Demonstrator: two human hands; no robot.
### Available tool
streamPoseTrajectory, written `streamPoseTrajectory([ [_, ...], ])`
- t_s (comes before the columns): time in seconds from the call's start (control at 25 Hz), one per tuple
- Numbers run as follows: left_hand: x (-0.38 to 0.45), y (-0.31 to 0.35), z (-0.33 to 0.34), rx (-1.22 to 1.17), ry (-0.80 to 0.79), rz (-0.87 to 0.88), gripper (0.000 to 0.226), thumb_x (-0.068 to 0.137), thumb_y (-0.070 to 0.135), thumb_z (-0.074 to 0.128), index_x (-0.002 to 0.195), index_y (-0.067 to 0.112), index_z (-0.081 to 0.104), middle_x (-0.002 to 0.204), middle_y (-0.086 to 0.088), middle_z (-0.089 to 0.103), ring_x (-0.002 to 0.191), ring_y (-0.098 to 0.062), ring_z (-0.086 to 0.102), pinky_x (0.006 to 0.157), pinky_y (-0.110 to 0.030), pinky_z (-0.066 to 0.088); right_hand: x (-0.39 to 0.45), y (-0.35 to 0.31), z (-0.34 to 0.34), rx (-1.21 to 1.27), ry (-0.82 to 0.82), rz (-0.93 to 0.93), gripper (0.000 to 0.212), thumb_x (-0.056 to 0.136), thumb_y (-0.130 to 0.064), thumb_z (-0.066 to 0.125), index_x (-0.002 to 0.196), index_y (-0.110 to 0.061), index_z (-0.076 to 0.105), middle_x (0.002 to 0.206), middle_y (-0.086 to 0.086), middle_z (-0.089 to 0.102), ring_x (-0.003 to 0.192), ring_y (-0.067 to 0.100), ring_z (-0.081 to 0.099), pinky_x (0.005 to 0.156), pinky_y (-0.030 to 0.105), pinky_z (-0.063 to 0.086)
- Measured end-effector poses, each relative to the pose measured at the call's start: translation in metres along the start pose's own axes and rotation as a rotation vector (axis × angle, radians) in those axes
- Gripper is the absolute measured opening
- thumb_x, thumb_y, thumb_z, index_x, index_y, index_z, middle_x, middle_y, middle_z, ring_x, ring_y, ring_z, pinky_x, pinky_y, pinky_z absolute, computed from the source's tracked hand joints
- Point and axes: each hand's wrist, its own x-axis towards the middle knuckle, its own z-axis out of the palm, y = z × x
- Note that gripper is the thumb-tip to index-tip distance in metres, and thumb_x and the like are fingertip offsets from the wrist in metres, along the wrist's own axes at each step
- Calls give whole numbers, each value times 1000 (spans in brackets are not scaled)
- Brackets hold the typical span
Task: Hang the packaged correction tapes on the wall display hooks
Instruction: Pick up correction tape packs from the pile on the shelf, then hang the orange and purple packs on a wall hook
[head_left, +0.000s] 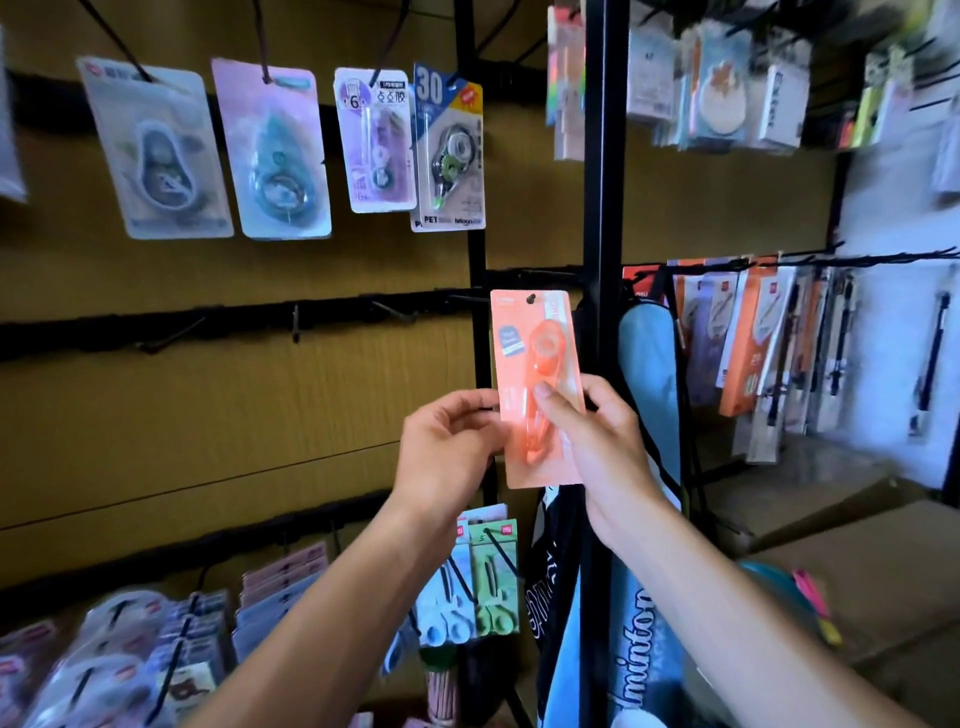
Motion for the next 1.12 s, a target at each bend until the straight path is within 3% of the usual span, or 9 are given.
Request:
streamPoseTrajectory([
  [0.24,9,-6,-6,27,61,-48,25,91,-2,60,110,11,68,102,-9,76,94,-25,71,75,-28,56,21,15,15,-73,9,62,20,87,-25,73,104,-15,67,93,7,77,78,17,72,66,33,61],
  [0.4,6,-19,-25,112,98,-57,36,92,3,62,124,19,62,112,-2,70,98,-12,65,87,-27,51,50,29,34,-199,64,105,25,88,-35,71,103,-16,67,92,0,74,75,11,69,44,13,46],
  [0.48,0,-30,-42,150,138,-72,38,92,4,63,125,21,61,111,1,68,99,-8,63,95,-31,50,65,39,44,-266,77,157,31,87,-40,70,105,-15,65,98,1,73,79,14,68,40,15,42],
  [0.6,-15,-53,-70,207,153,-55,36,91,1,62,123,18,63,107,0,70,95,-10,64,85,-22,51,67,48,51,-246,122,229,38,84,-42,73,108,-15,60,107,1,68,85,13,62,63,31,56],
  [0.72,-48,-88,-96,313,123,-18,37,90,-5,61,117,21,62,102,-3,68,85,-11,61,71,-11,49,29,71,40,-122,258,286,31,88,-24,70,111,-10,56,99,3,56,84,15,53,87,42,55],
  [0.84,-106,-142,-114,402,108,-59,37,89,-5,62,116,20,65,101,3,70,83,-5,62,75,-12,49,-47,122,13,33,416,283,18,89,-4,60,98,-19,55,95,8,61,74,18,58,59,28,53],
  [0.92,-142,-182,-123,461,82,-139,36,88,-4,63,113,22,65,98,7,70,83,-4,63,73,-9,47,-109,169,0,3,422,327,26,87,5,57,86,-21,54,79,6,61,59,14,56,45,20,44],
  [1.04,-176,-245,-143,562,45,-314,40,88,-1,64,109,33,61,96,10,67,83,-3,61,74,-13,48,-183,247,-9,-194,269,612,21,87,3,61,86,-18,58,74,4,62,54,12,58,38,17,42],
  [1.12,-191,-283,-163,656,58,-483,43,87,4,67,122,27,62,103,4,67,91,-12,62,79,-22,48,-207,295,-19,-309,193,846,14,86,-3,64,83,-17,60,80,9,64,58,17,58,36,18,42],
])
